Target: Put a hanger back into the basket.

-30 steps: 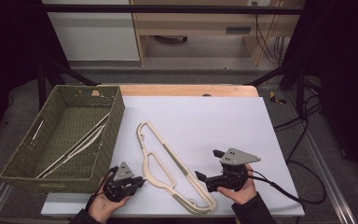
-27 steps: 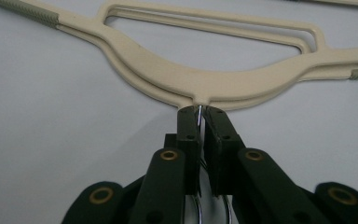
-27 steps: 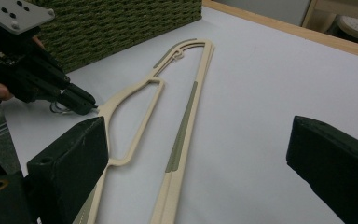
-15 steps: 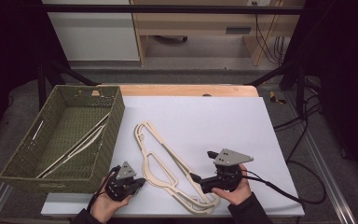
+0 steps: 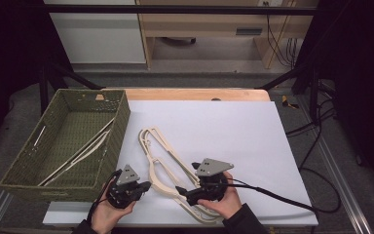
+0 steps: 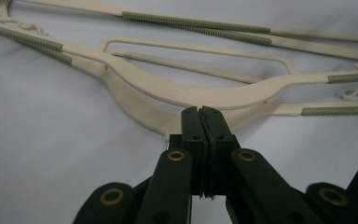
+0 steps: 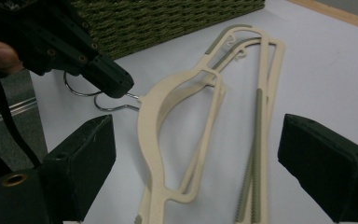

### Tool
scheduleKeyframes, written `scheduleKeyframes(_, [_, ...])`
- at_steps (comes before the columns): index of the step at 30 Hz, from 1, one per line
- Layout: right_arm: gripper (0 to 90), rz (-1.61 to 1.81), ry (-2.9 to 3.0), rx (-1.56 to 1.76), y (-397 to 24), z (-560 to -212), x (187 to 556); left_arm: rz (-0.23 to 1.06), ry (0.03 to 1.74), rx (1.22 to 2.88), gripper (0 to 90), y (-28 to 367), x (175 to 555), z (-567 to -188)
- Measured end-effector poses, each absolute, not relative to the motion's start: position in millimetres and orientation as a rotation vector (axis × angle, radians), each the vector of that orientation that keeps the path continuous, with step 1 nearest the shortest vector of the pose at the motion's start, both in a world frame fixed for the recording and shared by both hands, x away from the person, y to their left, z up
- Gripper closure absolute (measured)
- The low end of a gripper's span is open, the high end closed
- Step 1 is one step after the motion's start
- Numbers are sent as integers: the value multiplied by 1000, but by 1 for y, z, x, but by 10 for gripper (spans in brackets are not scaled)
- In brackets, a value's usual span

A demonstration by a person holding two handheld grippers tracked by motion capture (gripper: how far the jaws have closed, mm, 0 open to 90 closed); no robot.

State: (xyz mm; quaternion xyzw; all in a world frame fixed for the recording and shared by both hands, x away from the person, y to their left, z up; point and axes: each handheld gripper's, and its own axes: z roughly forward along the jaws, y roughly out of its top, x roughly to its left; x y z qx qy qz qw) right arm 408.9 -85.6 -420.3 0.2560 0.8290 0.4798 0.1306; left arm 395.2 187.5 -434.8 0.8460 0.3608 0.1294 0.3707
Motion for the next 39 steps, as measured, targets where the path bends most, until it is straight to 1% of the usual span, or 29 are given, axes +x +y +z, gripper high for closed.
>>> scheduleKeyframes(7, [160, 1352, 2464, 700, -57, -426, 409, 354, 917, 2172, 887, 181, 393, -422])
scheduleKeyframes(12, [228, 1297, 2497, 682, -41, -432, 413, 369, 914, 2187, 887, 175, 392, -417])
scheduleKeyframes(15, [293, 1271, 2518, 693, -37, -437, 416, 387, 906, 2193, 887, 173, 392, -413])
scheduleKeyframes(19, [414, 1224, 2530, 674, -33, -441, 415, 396, 897, 2198, 887, 169, 392, -410])
scheduleKeyframes(21, [491, 1208, 2552, 665, -31, -444, 414, 393, 897, 2199, 887, 169, 391, -409])
scheduleKeyframes(25, [578, 1187, 2577, 654, -28, -449, 414, 383, 899, 2193, 887, 170, 392, -409])
scheduleKeyframes(30, [727, 1148, 2593, 639, -25, -453, 414, 386, 900, 2194, 887, 170, 391, -410])
scheduleKeyframes(38, [746, 1140, 2586, 590, -26, -451, 412, 374, 876, 2155, 879, 173, 391, -407])
scheduleKeyframes(39, [746, 1134, 2585, 591, -26, -450, 412, 351, 864, 2126, 848, 175, 390, -404])
